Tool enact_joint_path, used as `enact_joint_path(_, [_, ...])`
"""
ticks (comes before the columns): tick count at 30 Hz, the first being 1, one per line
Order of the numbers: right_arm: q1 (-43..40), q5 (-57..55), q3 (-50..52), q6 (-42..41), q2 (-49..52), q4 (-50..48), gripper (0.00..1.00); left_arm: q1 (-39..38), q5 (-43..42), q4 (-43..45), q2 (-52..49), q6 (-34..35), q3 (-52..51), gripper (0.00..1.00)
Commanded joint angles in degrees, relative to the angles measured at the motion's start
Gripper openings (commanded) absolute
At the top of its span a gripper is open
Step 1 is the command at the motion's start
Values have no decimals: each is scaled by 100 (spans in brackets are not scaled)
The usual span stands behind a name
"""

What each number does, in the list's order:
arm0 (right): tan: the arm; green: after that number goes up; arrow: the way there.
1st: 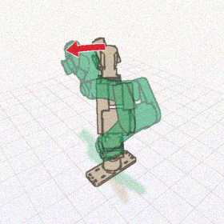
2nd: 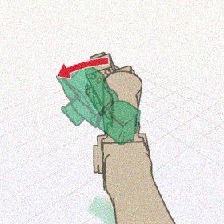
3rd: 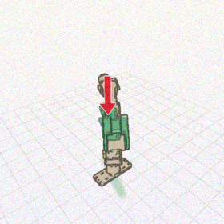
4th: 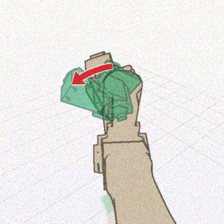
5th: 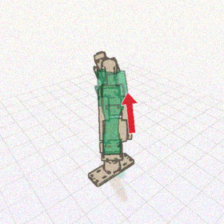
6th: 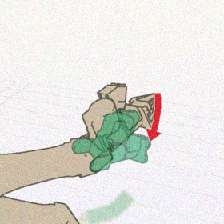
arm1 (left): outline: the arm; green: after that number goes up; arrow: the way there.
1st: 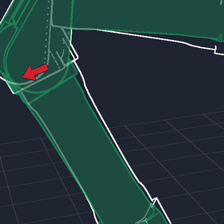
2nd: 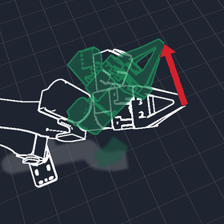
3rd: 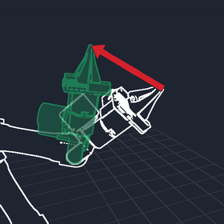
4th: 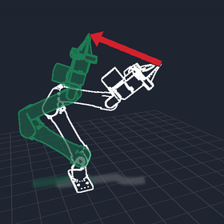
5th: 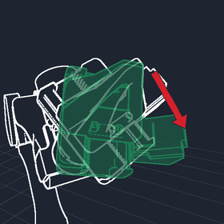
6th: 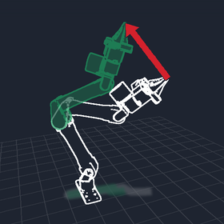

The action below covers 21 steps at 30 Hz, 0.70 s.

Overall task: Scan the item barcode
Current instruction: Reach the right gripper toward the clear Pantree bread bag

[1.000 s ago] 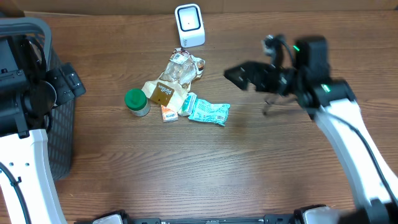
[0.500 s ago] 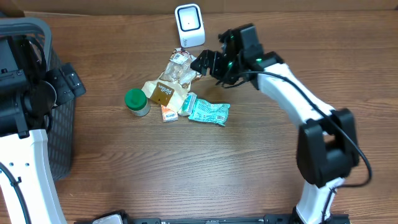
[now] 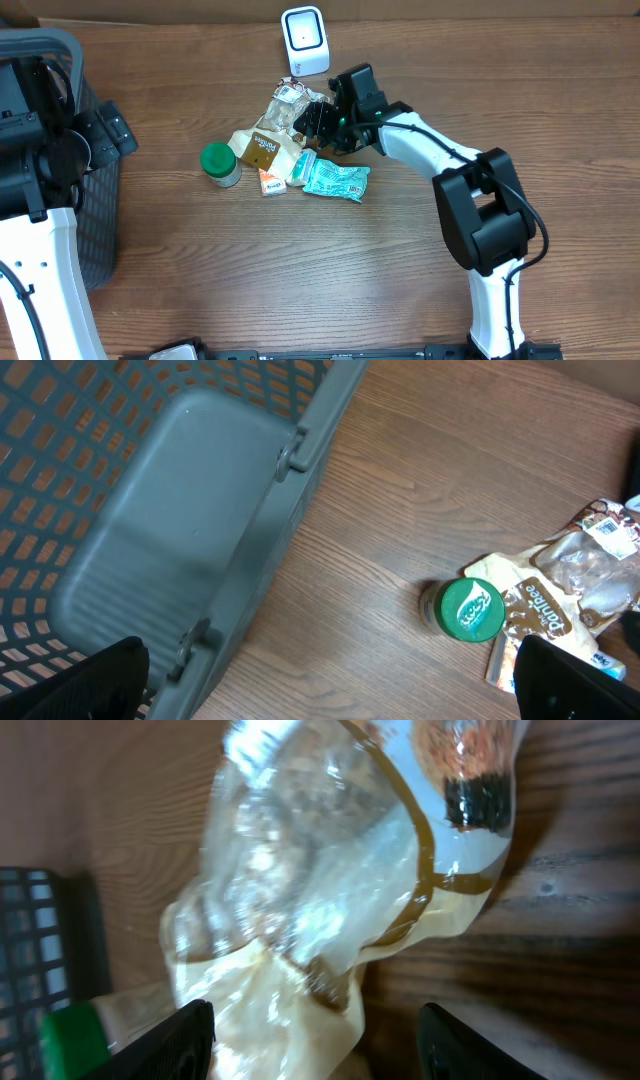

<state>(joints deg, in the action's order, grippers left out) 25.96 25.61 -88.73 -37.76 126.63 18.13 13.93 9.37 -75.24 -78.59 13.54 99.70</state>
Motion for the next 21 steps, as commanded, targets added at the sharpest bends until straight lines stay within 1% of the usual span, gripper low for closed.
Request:
enact_joint_path(1, [133, -247, -96, -173, 267, -138, 68, 26, -22, 7, 66, 59, 68, 100])
enact_joint_path(3, [181, -243, -96, -173, 365, -264, 72, 26, -22, 7, 66, 59, 68, 100])
enact_joint_path(8, [326, -247, -96, -170, 636, -656, 76, 26, -22, 7, 66, 59, 68, 99])
enact_joint_path(12, [402, -245, -96, -201, 831, -1025, 76, 26, -22, 7, 66, 59, 68, 100])
enact_joint_path(16, [479, -243, -96, -459, 1056, -1366, 74, 26, -22, 7, 66, 59, 68, 99])
enact_joint_path(17, [496, -245, -96, -527, 1106, -1453, 72, 26, -22, 7, 66, 59, 68, 99])
enact_joint_path(19, [529, -238, -96, -629, 1198, -1655, 61, 26, -22, 7, 66, 59, 68, 100])
enact_joint_path(21, [549, -234, -96, -734, 1270, -1777, 40, 26, -22, 7, 66, 59, 68, 100])
